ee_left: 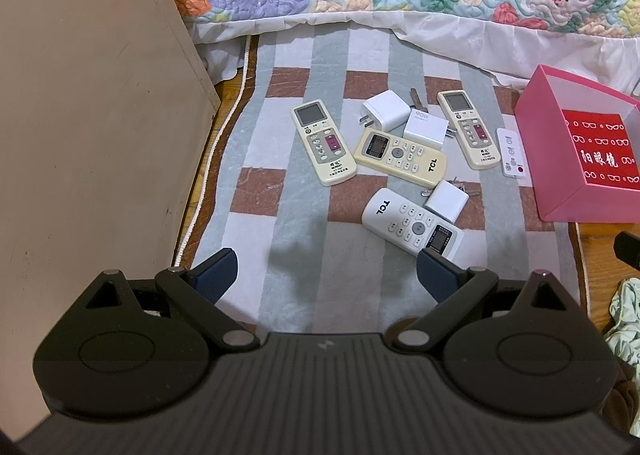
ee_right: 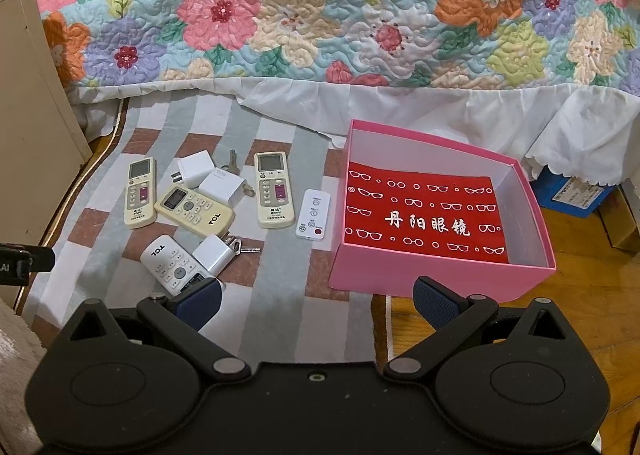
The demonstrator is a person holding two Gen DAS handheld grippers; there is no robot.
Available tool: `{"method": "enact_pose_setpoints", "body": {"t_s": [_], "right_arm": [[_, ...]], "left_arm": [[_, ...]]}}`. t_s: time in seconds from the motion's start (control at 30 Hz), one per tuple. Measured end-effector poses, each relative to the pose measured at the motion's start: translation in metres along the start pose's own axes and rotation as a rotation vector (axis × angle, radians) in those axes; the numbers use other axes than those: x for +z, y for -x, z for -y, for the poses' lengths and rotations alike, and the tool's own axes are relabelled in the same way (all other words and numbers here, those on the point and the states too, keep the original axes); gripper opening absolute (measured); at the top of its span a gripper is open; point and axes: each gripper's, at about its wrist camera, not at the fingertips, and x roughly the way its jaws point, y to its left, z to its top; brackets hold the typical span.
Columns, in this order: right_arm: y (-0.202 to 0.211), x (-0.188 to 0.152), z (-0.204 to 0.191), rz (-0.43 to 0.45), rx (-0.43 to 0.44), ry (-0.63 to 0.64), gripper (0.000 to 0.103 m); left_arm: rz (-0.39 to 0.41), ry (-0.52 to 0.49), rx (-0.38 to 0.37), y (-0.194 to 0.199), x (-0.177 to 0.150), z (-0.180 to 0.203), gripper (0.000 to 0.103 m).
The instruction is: Organize rigid objects
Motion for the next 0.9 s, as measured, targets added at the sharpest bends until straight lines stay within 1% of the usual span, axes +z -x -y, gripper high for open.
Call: {"method": "enact_pose_setpoints", "body": {"t_s": [0.27,0.47,0.53,0.57,0.63,0.67,0.7,0.73,0.77,0.8,0.83,0.9], "right_arm": [[0.000,0.001,-0.002,-0.007,-0.003,0.003,0.103],[0.002,0.002,-0.004,0.003,0.009,-0.002,0.103],[0.007,0.003,-0.004,0.042,0.056,0.012,0.103],[0.012,0.003,-0.005,0.079,0.093,0.028,0.103],[0.025,0.002,-0.006,0.201,0.176,0.088,0.103],[0.029,0.000,-0.007,0.278,0.225,0.124,0.103],[0.029,-0.003,-0.007,0.349,0.285,0.162,0.103],[0.026,-0.003,-0.006,0.397,0.338,0.185,0.103],[0.018,-0.001,-0.007,0.414,0.371,0.204,0.103],[0.008,0.002,-0.010,0.408,0.384,0.219,0.103],[-0.001,0.006,-0.012,0.395,0.395,0.228,0.103],[-0.022,0.011,-0.016,0.349,0.440,0.249,0.103]], "left_arm": [[0.001,-0.001,-0.002,0.000,0.001,0.000,0.097],[0.019,-0.007,-0.006,0.007,-0.006,0.005,0.097],[0.028,-0.013,-0.011,0.012,-0.004,0.005,0.097],[0.033,-0.014,-0.014,0.015,-0.003,0.007,0.097],[0.032,-0.002,-0.028,0.018,0.003,0.004,0.097],[0.027,0.013,-0.044,0.019,0.008,0.002,0.097],[0.025,0.025,-0.064,0.017,0.013,0.002,0.097],[0.021,0.036,-0.087,0.015,0.018,0.004,0.097],[0.017,0.045,-0.111,0.011,0.024,0.003,0.097],[0.010,0.053,-0.132,0.006,0.029,0.004,0.097],[0.006,0.060,-0.145,0.000,0.033,0.006,0.097],[-0.006,0.062,-0.142,-0.013,0.038,0.010,0.096]]}}
